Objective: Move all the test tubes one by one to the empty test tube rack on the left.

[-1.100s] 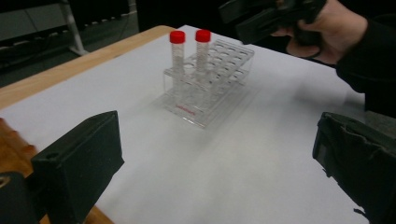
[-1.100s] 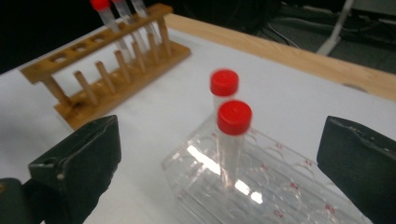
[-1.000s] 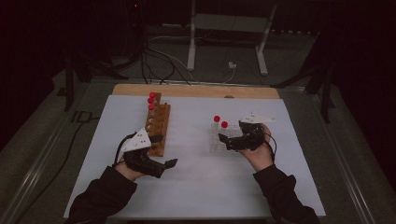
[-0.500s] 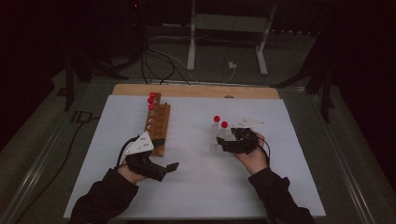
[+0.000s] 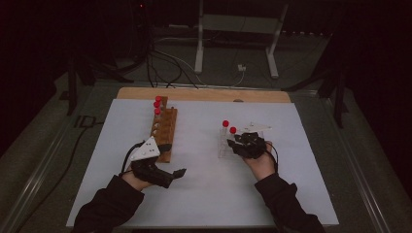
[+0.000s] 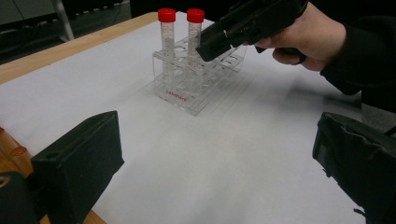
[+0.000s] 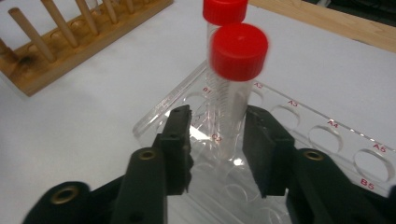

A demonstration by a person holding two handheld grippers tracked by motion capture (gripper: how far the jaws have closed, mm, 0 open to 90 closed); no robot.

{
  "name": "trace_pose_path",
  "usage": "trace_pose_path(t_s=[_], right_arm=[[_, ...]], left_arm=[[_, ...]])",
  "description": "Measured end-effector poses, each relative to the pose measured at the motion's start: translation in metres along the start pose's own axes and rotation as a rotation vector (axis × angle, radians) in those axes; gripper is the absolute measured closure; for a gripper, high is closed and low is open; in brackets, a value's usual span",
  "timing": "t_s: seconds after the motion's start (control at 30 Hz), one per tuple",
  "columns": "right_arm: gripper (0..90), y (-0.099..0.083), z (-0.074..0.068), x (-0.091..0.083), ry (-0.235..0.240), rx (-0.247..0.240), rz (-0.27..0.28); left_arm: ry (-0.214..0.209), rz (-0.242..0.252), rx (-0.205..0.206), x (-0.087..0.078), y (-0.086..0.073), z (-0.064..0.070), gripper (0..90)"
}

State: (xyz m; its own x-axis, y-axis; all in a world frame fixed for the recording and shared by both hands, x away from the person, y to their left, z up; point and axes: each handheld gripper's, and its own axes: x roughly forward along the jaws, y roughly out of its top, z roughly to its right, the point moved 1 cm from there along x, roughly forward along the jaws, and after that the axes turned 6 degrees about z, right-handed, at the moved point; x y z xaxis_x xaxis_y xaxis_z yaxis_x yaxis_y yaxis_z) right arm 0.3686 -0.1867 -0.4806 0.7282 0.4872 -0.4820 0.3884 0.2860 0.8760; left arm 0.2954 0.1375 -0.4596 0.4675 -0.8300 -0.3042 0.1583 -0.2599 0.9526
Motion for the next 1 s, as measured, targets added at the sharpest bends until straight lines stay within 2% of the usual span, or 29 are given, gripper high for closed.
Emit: trace_pose_path(t_s=[0.33, 0.57, 0.77, 1.0], right_arm=[[73.2, 0.005, 0.000, 0.007, -0.043, 0.002, -0.008], [74.7, 0.007, -0.001, 0.007, -0.064, -0.010, -0.013], [74.8, 0.013, -0.005, 0.002, -0.075, -0.054, -0.007], [74.9, 0.026, -0.006, -0.012, -0.067, -0.065, 0.029]], left_arm=[[0.001, 0.003, 0.000, 0.000, 0.000, -0.001, 2.3], [0.001, 0.001, 0.000, 0.000, 0.000, 0.000, 2.3], [0.002, 0.003, -0.001, -0.001, 0.001, -0.001, 2.3], [-0.005, 0.003, 0.002, -0.002, 0.004, 0.000, 2.3]])
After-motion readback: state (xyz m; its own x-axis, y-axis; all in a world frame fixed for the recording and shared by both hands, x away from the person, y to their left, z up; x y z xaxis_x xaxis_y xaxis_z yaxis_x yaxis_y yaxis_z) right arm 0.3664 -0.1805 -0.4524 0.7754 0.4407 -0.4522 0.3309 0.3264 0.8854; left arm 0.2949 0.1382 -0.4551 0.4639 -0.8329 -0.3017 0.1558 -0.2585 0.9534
